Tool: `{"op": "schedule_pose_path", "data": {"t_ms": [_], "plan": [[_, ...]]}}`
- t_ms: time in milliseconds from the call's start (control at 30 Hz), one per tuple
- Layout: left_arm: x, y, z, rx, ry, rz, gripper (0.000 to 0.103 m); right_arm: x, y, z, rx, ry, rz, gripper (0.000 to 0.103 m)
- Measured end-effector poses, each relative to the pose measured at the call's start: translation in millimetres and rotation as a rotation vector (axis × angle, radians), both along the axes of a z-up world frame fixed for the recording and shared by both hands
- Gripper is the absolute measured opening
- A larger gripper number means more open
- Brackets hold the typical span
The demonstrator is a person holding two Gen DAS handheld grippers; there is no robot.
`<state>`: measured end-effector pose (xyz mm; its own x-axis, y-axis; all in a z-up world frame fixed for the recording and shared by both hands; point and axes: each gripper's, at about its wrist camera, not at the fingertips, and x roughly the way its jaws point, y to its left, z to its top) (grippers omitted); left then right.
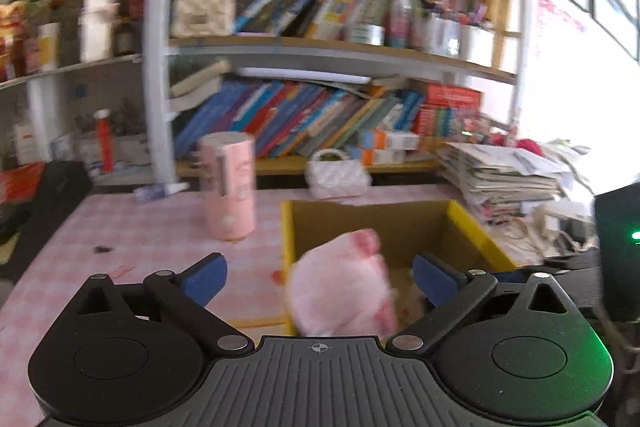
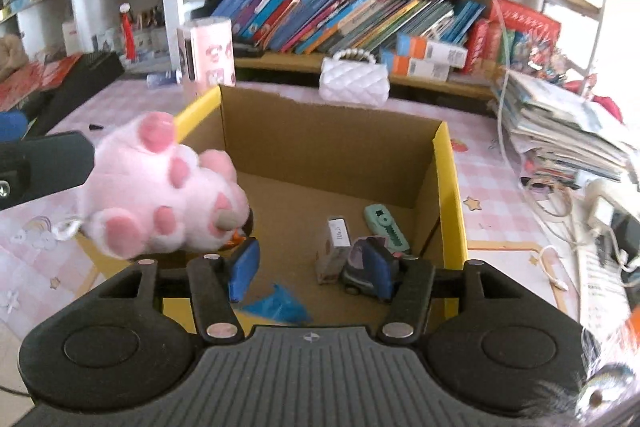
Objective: Organize objects
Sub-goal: 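Lower the pig into the box and open the left tool while the right tool releases the blue cloth, then withdraw both tools up and away from the yellow box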
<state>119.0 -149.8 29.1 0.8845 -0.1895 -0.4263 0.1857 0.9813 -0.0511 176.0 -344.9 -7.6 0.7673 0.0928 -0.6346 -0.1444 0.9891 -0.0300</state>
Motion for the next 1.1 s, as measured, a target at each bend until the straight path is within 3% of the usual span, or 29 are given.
{"op": "schedule_pose_path", "data": {"t_ms": [267, 500, 1100], "plan": [[-38.1, 53.9, -14.4, 0.026, 0.075, 0.168, 0.102, -49.5, 40.9, 19.4, 0.016, -0.079, -0.086, 0.081], [-67.7, 78.9, -27.7, 0.09, 0.13, 0.21, 0.102, -96.4, 83.1, 16.3, 0.001, -0.1, -0.138, 0.101], [-118.9, 110.4, -37.6, 0.149, 0.18, 0.25, 0.102, -159.2, 136.3, -1.4, -0.035, -0.053, -0.211, 0.103]]}}
